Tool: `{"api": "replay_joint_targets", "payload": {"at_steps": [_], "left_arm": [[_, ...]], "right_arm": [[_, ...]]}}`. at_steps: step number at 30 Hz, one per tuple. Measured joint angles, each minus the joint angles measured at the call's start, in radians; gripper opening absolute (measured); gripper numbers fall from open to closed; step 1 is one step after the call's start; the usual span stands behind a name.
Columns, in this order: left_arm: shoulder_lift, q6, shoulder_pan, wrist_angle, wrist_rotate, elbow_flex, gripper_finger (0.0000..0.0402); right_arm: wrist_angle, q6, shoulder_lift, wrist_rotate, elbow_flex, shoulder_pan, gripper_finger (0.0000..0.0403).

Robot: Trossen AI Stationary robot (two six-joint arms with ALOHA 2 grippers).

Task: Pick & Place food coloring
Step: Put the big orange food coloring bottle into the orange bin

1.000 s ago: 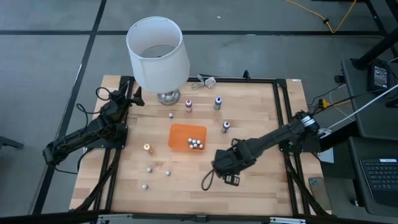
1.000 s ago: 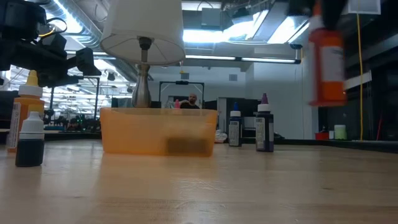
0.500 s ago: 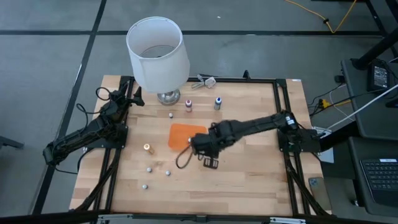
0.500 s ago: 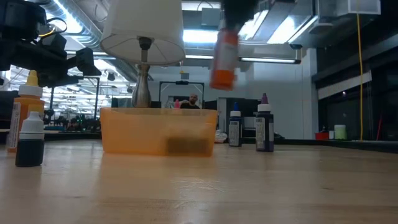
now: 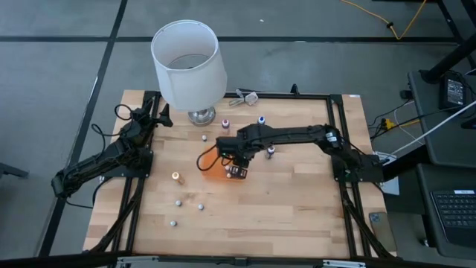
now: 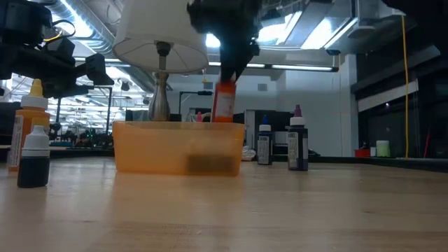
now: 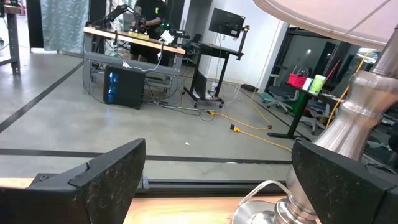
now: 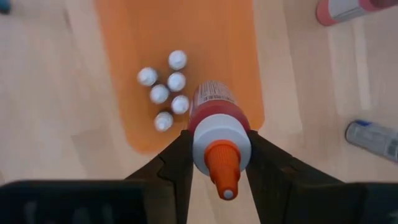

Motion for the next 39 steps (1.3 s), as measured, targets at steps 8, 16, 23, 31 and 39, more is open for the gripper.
{"api": "replay_joint_targets", "payload": {"at_steps": [8, 16, 23, 31, 39], "left_arm": [[0.000, 0.000, 0.000, 0.000, 0.000, 0.000, 0.0391], [0.000, 0.000, 0.000, 0.000, 0.000, 0.000, 0.0391], [0.000, 0.000, 0.000, 0.000, 0.000, 0.000, 0.0391], [0.000, 0.000, 0.000, 0.000, 0.000, 0.000, 0.0391], [0.000, 0.000, 0.000, 0.000, 0.000, 0.000, 0.0391]], "right_arm": [[0.013, -0.046, 0.082, -0.011, -0.001, -0.051, 0.0127], [0.017, -0.048, 0.125, -0.039, -0.002, -0.073, 0.0127], [0.021, -0.039, 0.135, -0.040, -0.002, -0.073, 0.0135], [-0.004, 0.017, 0.137, 0.019, -0.002, -0.076, 0.0193], [-0.019, 0.067, 0.097, 0.023, 0.000, -0.077, 0.0239]]}}
